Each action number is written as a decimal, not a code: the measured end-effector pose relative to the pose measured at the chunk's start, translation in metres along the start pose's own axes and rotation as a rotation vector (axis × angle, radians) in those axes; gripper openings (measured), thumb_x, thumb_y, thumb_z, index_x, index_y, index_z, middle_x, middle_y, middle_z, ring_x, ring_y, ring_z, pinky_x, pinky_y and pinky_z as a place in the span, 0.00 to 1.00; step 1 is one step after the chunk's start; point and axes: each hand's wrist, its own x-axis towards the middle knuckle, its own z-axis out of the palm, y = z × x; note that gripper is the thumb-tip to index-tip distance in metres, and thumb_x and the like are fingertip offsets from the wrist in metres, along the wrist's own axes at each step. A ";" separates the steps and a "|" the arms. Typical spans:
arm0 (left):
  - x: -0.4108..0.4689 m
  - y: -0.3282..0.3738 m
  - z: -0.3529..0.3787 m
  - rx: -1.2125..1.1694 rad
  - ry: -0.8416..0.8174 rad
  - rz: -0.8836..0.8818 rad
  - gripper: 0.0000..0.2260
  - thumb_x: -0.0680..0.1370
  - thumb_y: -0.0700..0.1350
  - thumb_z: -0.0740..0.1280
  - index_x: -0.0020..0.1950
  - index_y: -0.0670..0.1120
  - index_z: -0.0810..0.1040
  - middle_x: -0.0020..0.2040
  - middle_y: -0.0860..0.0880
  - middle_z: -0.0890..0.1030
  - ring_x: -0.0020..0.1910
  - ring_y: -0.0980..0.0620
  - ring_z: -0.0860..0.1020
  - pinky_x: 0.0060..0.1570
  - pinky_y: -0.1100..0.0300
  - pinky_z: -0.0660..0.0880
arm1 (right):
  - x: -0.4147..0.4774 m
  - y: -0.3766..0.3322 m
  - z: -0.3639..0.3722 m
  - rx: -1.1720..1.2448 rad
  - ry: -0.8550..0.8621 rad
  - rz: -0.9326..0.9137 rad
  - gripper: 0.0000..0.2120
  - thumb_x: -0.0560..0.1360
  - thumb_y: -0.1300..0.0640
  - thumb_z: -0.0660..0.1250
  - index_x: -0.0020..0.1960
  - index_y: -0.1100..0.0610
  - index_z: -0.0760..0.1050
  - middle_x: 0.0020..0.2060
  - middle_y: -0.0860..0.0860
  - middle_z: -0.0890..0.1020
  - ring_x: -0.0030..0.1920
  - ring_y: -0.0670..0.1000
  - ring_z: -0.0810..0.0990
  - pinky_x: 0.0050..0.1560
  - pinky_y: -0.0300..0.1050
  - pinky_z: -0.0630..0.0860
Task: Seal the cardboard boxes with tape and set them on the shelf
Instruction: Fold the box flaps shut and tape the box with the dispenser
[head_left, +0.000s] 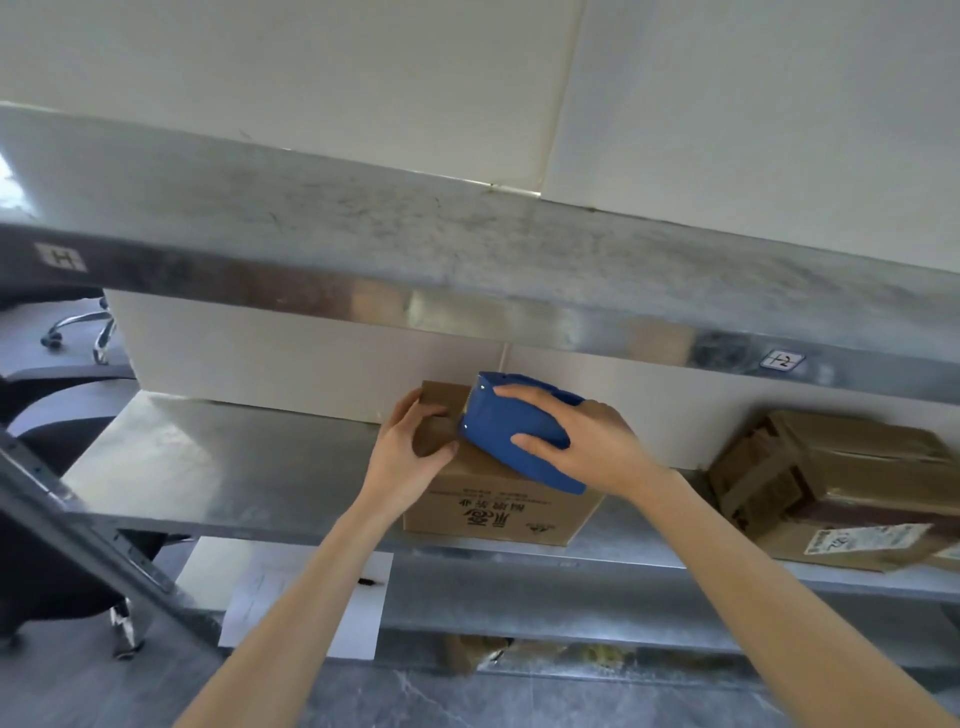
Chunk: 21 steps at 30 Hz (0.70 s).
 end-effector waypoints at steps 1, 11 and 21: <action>0.001 0.002 -0.004 -0.007 0.005 0.000 0.16 0.74 0.44 0.75 0.60 0.52 0.79 0.71 0.54 0.70 0.69 0.55 0.69 0.63 0.67 0.64 | 0.000 -0.001 -0.003 0.030 0.005 0.003 0.26 0.79 0.37 0.59 0.73 0.29 0.54 0.35 0.43 0.78 0.30 0.45 0.72 0.32 0.33 0.62; 0.010 0.040 -0.034 -0.018 -0.055 0.143 0.10 0.77 0.38 0.70 0.56 0.48 0.83 0.54 0.56 0.84 0.55 0.66 0.78 0.54 0.76 0.69 | -0.011 -0.006 -0.017 0.012 0.024 -0.118 0.23 0.79 0.40 0.62 0.72 0.32 0.62 0.26 0.48 0.74 0.25 0.48 0.69 0.33 0.42 0.71; 0.009 0.051 -0.037 -0.094 -0.275 0.208 0.20 0.77 0.29 0.62 0.65 0.44 0.79 0.59 0.52 0.83 0.61 0.55 0.79 0.62 0.55 0.75 | -0.022 -0.010 -0.029 0.038 0.102 -0.257 0.25 0.76 0.42 0.66 0.72 0.34 0.67 0.19 0.46 0.58 0.25 0.47 0.67 0.27 0.31 0.60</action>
